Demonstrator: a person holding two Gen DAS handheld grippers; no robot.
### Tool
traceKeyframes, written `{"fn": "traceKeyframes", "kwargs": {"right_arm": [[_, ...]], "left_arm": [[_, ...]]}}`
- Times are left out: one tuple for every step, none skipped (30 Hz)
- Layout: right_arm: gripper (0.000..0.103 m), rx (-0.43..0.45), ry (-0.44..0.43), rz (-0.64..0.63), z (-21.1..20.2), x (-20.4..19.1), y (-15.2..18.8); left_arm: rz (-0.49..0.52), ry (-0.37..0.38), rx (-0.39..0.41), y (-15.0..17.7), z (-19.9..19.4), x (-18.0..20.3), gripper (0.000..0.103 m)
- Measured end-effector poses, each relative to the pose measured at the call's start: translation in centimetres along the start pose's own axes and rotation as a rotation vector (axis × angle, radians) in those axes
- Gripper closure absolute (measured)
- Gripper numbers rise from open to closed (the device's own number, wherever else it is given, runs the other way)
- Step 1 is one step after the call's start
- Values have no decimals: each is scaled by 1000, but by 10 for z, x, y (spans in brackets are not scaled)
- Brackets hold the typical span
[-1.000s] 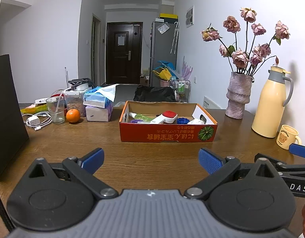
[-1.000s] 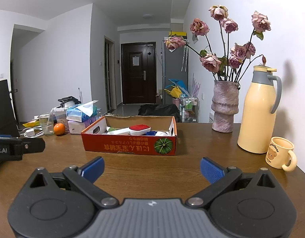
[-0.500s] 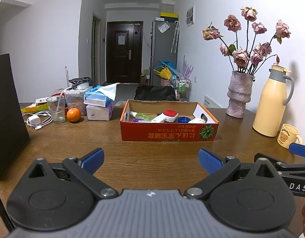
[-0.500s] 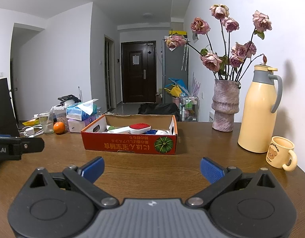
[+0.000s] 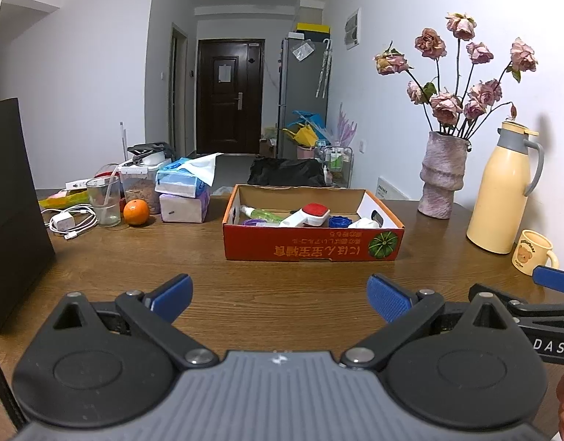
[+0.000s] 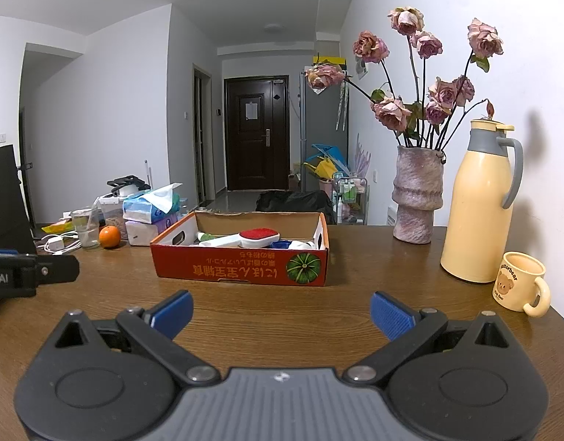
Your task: Organize rigid objects
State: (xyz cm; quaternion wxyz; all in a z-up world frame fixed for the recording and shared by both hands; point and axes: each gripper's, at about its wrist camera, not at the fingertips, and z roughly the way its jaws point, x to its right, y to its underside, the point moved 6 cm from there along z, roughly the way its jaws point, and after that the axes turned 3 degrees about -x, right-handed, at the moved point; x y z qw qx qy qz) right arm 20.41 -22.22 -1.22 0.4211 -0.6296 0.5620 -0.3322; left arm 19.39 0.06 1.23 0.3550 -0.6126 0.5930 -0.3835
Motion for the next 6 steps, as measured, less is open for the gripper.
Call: {"fn": "traceKeyframes", "kwargs": {"right_arm": [[0, 0, 0, 0, 0, 0, 0], [0, -2, 0, 0, 1, 0, 0], [0, -4, 0, 0, 2, -1, 1], [0, -5, -1, 0, 2, -1, 1], [0, -6, -2, 0, 3, -2, 1], [0, -7, -2, 0, 4, -2, 2]], "left_arm": [[1, 2, -2, 0, 1, 0, 0], [0, 3, -4, 1, 2, 0, 0], [-2, 5, -6, 1, 2, 0, 0], [-3, 5, -8, 1, 3, 0, 0], [-3, 5, -9, 1, 4, 0, 0], [-3, 7, -8, 1, 4, 0, 0]]}}
